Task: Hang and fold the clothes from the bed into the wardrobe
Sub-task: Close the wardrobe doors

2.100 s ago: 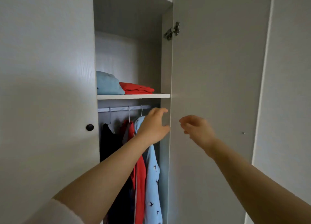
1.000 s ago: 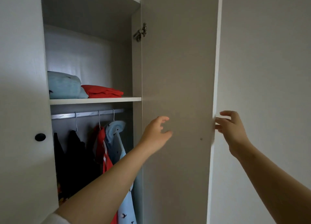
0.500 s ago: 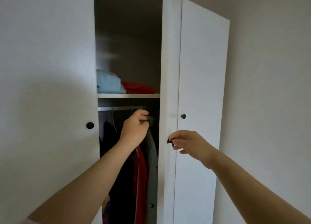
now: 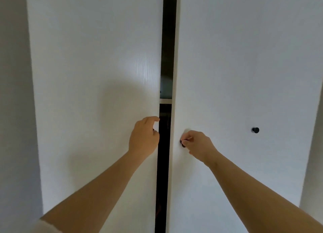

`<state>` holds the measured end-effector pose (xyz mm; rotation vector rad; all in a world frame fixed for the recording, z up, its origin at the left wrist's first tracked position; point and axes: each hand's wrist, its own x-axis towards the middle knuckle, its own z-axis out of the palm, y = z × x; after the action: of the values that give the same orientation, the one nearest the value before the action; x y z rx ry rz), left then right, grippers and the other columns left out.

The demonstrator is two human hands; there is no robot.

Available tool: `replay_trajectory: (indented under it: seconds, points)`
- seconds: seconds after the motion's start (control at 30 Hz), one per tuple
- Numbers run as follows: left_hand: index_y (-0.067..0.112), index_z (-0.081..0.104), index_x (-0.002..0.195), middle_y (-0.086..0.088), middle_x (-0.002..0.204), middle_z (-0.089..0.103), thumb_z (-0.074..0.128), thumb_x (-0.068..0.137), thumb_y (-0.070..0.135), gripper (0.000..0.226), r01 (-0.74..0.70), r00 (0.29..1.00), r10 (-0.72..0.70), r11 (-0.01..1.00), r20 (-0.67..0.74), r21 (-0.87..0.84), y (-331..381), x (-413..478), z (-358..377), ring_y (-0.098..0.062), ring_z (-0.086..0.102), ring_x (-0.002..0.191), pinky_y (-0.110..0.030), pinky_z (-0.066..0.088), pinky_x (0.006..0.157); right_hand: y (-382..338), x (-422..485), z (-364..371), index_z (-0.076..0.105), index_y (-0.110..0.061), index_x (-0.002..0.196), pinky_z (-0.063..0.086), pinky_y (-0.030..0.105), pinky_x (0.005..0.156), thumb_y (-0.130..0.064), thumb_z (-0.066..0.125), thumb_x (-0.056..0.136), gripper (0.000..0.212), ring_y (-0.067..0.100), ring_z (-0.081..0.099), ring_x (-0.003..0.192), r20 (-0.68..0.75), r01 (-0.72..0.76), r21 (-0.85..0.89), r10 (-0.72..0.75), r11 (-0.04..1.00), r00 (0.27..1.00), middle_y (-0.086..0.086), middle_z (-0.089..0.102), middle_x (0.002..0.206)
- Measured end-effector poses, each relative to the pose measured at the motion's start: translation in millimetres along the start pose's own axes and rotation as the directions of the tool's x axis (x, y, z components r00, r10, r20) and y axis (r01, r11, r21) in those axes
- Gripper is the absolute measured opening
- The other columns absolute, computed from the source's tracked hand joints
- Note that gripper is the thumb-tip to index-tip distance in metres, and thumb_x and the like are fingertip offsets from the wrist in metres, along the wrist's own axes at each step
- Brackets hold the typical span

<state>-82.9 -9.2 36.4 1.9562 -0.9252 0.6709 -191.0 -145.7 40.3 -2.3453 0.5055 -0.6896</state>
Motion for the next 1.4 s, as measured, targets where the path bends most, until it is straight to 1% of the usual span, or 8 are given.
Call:
replay_trajectory:
  seconds: [0.23,0.37,0.53,0.67,1.0,1.17,1.27,1.4]
  points:
    - [0.021,0.000,0.149,0.002,0.157,-0.009,0.046,0.090,0.036,0.076,-0.055,0.993,-0.005,0.864,0.118,0.501,-44.5,34.6,15.0,-0.025,-0.010,0.144,-0.047,0.005,0.114,-8.6,40.1,27.5,0.052,-0.029,0.080,0.044,0.027,0.063,-0.017,0.041,0.092,0.020,0.015,0.056,0.070,0.007,0.011,-0.186,-0.010,0.982,1.000,-0.007,0.058,0.081]
    - [0.026,-0.022,0.144,0.005,0.152,-0.029,0.046,0.086,0.038,0.090,-0.041,0.979,-0.091,0.787,0.182,0.616,-66.1,46.5,27.1,-0.028,-0.026,0.139,-0.059,-0.005,0.110,-9.1,58.5,39.3,0.053,-0.027,0.085,0.040,0.025,0.059,-0.015,0.039,0.091,0.019,0.016,0.053,0.069,0.008,-0.002,-0.196,0.003,0.981,1.000,-0.006,0.057,0.082]
    - [0.030,-0.048,0.123,0.005,0.126,-0.059,0.054,0.079,0.040,0.112,-0.077,0.990,-0.024,0.726,0.138,0.683,-83.8,47.5,40.5,-0.031,-0.033,0.135,-0.066,-0.007,0.105,-9.4,81.4,53.0,0.051,-0.027,0.083,0.038,0.028,0.066,-0.010,0.037,0.089,0.022,0.017,0.051,0.069,-0.005,-0.011,-0.210,0.010,0.978,1.000,-0.007,0.055,0.077]
    - [0.030,-0.053,0.119,0.005,0.126,-0.060,0.058,0.075,0.045,0.120,-0.097,0.993,0.016,0.705,0.121,0.703,-92.2,50.3,43.8,-0.032,-0.031,0.136,-0.067,-0.010,0.103,-10.7,96.6,59.6,0.049,-0.027,0.084,0.040,0.034,0.077,-0.011,0.038,0.092,0.021,0.016,0.051,0.072,-0.008,0.002,-0.247,-0.004,0.969,1.000,-0.007,0.055,0.078]
    - [0.030,-0.052,0.121,0.006,0.128,-0.059,0.058,0.073,0.045,0.121,-0.093,0.994,0.024,0.699,0.106,0.709,-97.5,52.2,48.6,-0.028,-0.052,0.119,-0.067,-0.014,0.102,-6.9,111.7,64.0,0.054,-0.024,0.088,0.044,0.036,0.079,-0.016,0.041,0.093,0.017,0.019,0.054,0.077,0.009,0.035,-0.247,-0.034,0.968,0.999,-0.005,0.055,0.077]
    - [0.030,-0.047,0.126,0.004,0.134,-0.054,0.060,0.075,0.045,0.120,-0.104,0.991,0.009,0.670,0.132,0.735,-93.1,53.0,43.9,-0.032,-0.029,0.136,-0.067,-0.008,0.104,-3.4,109.8,71.0,0.054,-0.023,0.083,0.050,0.037,0.074,-0.015,0.041,0.093,0.019,0.024,0.057,0.082,-0.038,0.040,-0.120,-0.045,0.992,0.998,0.001,0.058,0.081]
    - [0.026,-0.032,0.139,0.000,0.145,-0.039,0.060,0.076,0.047,0.113,-0.124,0.980,-0.039,0.641,0.193,0.758,-84.9,52.0,38.1,-0.035,-0.027,0.138,-0.067,-0.003,0.105,-3.6,104.3,69.4,0.056,-0.023,0.079,0.045,0.037,0.077,-0.011,0.041,0.091,0.023,0.023,0.052,0.081,-0.003,-0.041,0.109,0.041,0.993,0.999,0.000,0.058,0.082]
    - [0.027,-0.026,0.143,0.000,0.149,-0.034,0.057,0.080,0.043,0.105,-0.163,0.959,-0.082,0.623,0.271,0.765,-74.9,49.4,22.9,-0.034,-0.028,0.138,-0.064,-0.002,0.108,-10.3,85.0,64.2,0.051,-0.022,0.127,0.039,0.034,0.099,-0.009,0.047,0.092,0.037,0.020,0.049,0.107,0.100,-0.113,0.318,0.085,0.941,0.991,0.001,0.053,0.116]
